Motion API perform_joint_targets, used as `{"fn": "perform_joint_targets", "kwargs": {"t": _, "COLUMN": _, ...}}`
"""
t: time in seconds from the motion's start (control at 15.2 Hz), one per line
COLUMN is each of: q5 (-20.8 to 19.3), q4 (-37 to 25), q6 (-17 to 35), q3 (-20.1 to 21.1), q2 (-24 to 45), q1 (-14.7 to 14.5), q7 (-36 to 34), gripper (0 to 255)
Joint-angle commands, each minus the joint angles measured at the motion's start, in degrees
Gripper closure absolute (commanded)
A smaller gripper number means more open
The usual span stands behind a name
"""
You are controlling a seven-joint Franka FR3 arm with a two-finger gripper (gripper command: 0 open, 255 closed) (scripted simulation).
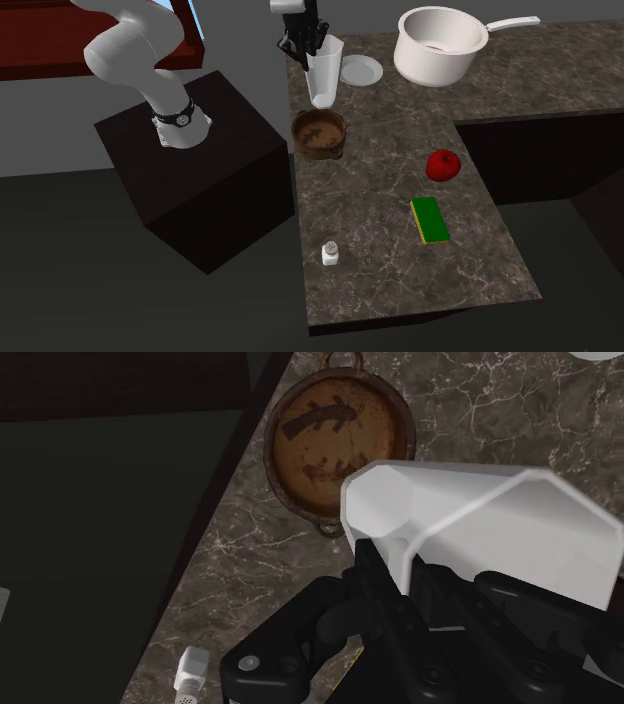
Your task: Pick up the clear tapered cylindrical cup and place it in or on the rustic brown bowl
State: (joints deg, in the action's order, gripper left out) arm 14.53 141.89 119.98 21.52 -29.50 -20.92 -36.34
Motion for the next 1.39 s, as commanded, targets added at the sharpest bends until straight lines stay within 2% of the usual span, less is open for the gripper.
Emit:
{"fn": "perform_joint_targets", "kwargs": {"t": 0.0, "q5": 0.4, "q4": 1.2, "q6": 0.8, "q3": 0.2, "q2": -0.4, "q1": -0.3, "q7": -0.2, "gripper": 255}}
{"fn": "perform_joint_targets", "kwargs": {"t": 1.32, "q5": 1.5, "q4": 10.7, "q6": 18.9, "q3": 3.6, "q2": 8.3, "q1": -0.2, "q7": 0.1, "gripper": 255}}
